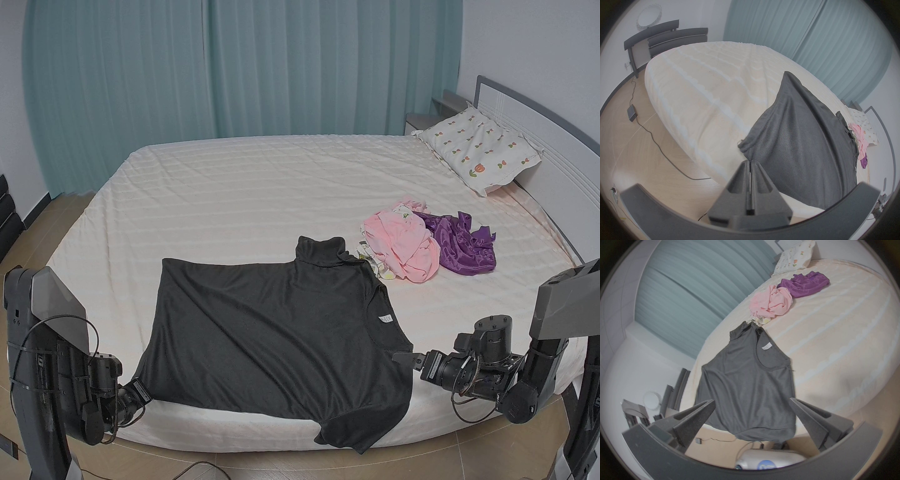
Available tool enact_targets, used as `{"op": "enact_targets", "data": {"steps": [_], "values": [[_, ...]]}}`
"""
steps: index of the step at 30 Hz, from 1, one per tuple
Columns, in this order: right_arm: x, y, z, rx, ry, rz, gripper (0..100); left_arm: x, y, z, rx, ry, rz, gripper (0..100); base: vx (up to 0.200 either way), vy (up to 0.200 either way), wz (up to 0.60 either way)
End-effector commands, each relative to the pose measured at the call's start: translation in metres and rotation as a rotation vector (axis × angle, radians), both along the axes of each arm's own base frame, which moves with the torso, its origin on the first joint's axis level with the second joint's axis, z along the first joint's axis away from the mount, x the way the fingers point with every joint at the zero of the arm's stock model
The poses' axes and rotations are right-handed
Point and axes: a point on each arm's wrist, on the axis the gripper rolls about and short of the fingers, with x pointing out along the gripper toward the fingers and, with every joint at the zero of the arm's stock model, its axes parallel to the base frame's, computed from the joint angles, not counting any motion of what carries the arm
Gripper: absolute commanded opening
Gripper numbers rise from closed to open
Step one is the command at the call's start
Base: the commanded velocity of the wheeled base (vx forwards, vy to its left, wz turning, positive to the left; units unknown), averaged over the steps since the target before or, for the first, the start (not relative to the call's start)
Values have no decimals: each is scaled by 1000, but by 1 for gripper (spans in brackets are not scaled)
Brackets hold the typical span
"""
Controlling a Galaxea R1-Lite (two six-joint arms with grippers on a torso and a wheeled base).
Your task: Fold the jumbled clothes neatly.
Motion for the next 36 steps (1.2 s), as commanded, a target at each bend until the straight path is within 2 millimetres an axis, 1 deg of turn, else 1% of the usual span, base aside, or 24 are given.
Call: {"op": "enact_targets", "data": {"steps": [1,4,5,10,17,19,26,34,36], "values": [[15,-12,-18,-80,37,-12,100,-13,5,12,2,5,23,0,0,0,0],[19,-14,-27,-100,64,-10,100,-19,5,14,4,23,18,0,0,0,0],[23,-13,-37,-114,82,-7,100,-21,4,13,8,39,10,0,0,0,0],[39,-9,-52,-137,84,8,100,-23,7,8,18,75,11,0,0,0,0],[53,-4,-54,-92,76,65,100,-26,15,5,52,109,9,0,0,0,0],[57,-3,-56,-96,91,67,100,-28,15,4,55,132,3,0,0,0,0],[72,2,-53,-102,105,67,100,-34,13,0,65,212,-24,0,0,0,0],[73,2,-54,-121,109,81,100,-34,14,-1,94,228,-25,0,0,0,0],[73,2,-55,-131,113,88,100,-34,15,0,118,226,-48,0,0,0,0]]}}
